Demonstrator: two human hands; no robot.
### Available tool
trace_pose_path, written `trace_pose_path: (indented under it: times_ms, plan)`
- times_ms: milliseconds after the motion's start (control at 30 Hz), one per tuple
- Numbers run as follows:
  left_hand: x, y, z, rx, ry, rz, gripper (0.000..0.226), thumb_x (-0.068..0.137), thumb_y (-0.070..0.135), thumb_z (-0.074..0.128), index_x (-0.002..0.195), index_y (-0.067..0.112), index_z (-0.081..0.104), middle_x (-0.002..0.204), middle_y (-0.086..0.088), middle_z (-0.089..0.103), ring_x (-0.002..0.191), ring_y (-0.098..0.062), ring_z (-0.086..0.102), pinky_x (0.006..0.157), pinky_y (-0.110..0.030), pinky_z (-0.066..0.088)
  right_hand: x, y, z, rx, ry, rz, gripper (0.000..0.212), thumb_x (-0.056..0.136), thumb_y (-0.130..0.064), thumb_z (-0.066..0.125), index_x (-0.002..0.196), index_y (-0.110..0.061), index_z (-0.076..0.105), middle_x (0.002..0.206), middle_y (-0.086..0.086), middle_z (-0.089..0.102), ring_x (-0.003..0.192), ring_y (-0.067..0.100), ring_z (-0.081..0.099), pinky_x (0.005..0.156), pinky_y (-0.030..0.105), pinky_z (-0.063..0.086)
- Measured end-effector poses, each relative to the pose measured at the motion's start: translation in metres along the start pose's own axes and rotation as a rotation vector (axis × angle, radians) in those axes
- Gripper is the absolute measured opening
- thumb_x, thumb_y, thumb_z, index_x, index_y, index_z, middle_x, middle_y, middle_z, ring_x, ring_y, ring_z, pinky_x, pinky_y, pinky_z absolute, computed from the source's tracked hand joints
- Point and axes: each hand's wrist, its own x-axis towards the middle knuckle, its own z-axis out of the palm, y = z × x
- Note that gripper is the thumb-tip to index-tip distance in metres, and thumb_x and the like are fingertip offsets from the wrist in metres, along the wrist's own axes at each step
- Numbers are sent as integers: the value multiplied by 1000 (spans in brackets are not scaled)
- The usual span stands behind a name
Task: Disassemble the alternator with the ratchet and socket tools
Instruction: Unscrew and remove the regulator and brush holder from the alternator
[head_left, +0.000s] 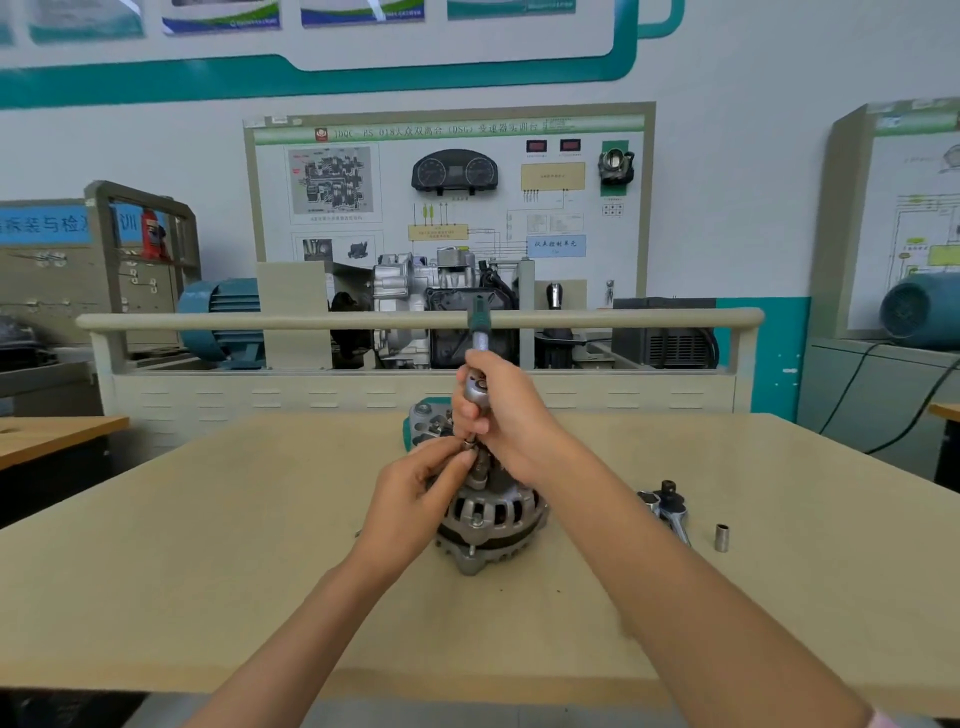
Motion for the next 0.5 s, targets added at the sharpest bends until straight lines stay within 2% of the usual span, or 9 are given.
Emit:
trace_pose_path:
  times_ms: [67, 133, 200, 267, 400, 433, 500]
  plan:
    - [1, 1, 2, -19, 4, -5, 17, 91, 13, 55, 98, 19, 70, 87, -6, 69, 83, -18, 62, 73, -27, 47, -1, 7, 3, 34, 100, -74, 30, 101, -23, 35, 76, -10, 46, 46, 1, 40, 32, 8, 30, 43, 23, 26]
    - [1, 2, 4, -14, 2, 19, 22, 90, 7, 56, 102, 19, 70, 91, 1, 70, 86, -10, 62, 74, -19, 46, -9, 23, 10, 147, 293, -235, 29, 101, -22, 31, 77, -11, 43, 52, 2, 43, 34, 6, 35, 38, 18, 30]
    - [1, 3, 3, 1, -4, 36, 28, 88, 3, 57, 99, 25, 70, 90, 9, 70, 84, -1, 61, 73, -12, 43, -16, 34, 16, 274, 400, -317, 26, 101, -18, 29, 76, -11, 36, 56, 4, 45, 36, 6, 39, 38, 18, 35]
    - [0, 2, 2, -1, -2, 37, 27, 89, 4, 57, 97, 27, 69, 88, 9, 70, 81, 0, 60, 71, -13, 43, -12, 29, 12, 278, 365, -247, 25, 100, -16, 29, 76, -11, 35, 55, 4, 43, 34, 6, 36, 37, 18, 32]
    - [0, 1, 0, -27, 14, -15, 21, 89, 18, 58, 96, 35, 67, 91, -1, 70, 87, -13, 64, 78, -25, 49, 0, 0, -4, 70, 13, 7, 26, 99, -18, 33, 75, -12, 40, 41, -1, 37, 32, 9, 26, 48, 26, 23]
    - [0, 1, 0, -31, 9, -20, 19, 89, 20, 57, 99, 32, 68, 92, 0, 70, 88, -12, 63, 79, -24, 49, 1, 0, -4, 50, 15, 8, 27, 99, -20, 34, 75, -12, 41, 39, -2, 37, 33, 10, 27, 49, 26, 24]
    - [0, 1, 2, -33, 4, -15, 22, 89, 18, 56, 107, 19, 70, 95, 2, 71, 91, -9, 63, 82, -23, 48, -2, 12, 1, 91, 165, -100, 29, 101, -23, 33, 76, -11, 44, 41, -3, 41, 36, 10, 31, 44, 24, 27]
